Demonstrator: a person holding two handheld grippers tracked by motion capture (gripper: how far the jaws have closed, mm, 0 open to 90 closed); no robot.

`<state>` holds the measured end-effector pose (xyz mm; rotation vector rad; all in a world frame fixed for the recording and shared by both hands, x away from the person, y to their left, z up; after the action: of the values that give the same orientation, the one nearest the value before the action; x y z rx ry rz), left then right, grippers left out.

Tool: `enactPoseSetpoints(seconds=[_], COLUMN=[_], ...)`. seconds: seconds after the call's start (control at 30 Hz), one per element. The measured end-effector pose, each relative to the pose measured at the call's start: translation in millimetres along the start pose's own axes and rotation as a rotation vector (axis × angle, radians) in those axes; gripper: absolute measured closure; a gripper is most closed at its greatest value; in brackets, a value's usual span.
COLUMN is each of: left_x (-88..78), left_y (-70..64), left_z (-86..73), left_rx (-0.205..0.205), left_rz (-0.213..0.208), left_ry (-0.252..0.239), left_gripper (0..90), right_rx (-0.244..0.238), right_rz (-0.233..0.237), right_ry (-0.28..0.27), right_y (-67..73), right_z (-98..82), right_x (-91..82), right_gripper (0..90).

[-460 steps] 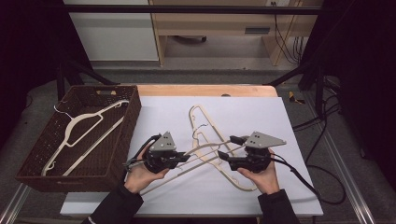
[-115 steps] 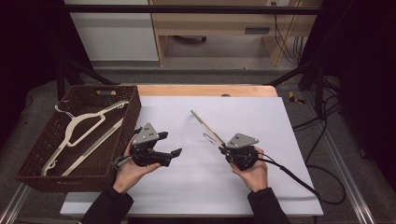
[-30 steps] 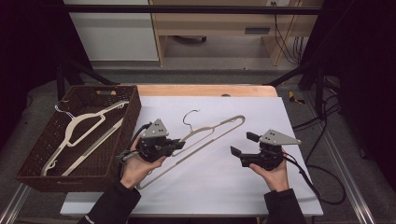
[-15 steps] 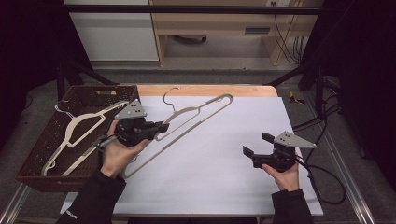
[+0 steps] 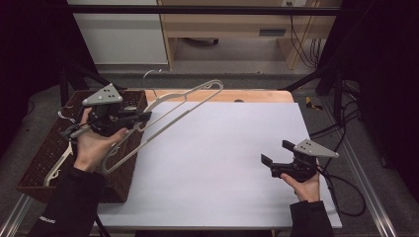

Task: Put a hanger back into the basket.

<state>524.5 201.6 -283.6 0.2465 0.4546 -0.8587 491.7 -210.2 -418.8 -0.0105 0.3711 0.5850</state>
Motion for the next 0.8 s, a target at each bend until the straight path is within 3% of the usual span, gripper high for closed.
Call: enactPoseSetpoints(seconds=[0.47,0.8], left_x=[-44.2,-73.8], left_y=[49.8,91.9], left_z=[-25.7,-54.5], left_rx=[0.007,-0.042], left_rz=[0.077,0.144], left_ry=[0.025,0.029], left_gripper=[86.3,86.3], right_rx=[0.006,0.005], right_rz=[-0.017,-0.019], right_ry=[-0.007,-0.001], right_y=[-3.8,-3.5], right_z=[0.0,-1.2], right_x=[-1.6,0.2], right_gripper=[3.4,3.3])
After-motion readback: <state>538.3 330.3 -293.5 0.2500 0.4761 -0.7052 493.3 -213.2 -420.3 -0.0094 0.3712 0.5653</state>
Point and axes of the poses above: each handheld gripper's, and its own axes: x roughly forward along the jaws, z roughly out of its top, y roughly to its left, the point moved 7 cm from there along x, roughly forward along the jaws, and after that the axes turned 1 degree about -z, right-handed, at the moved point
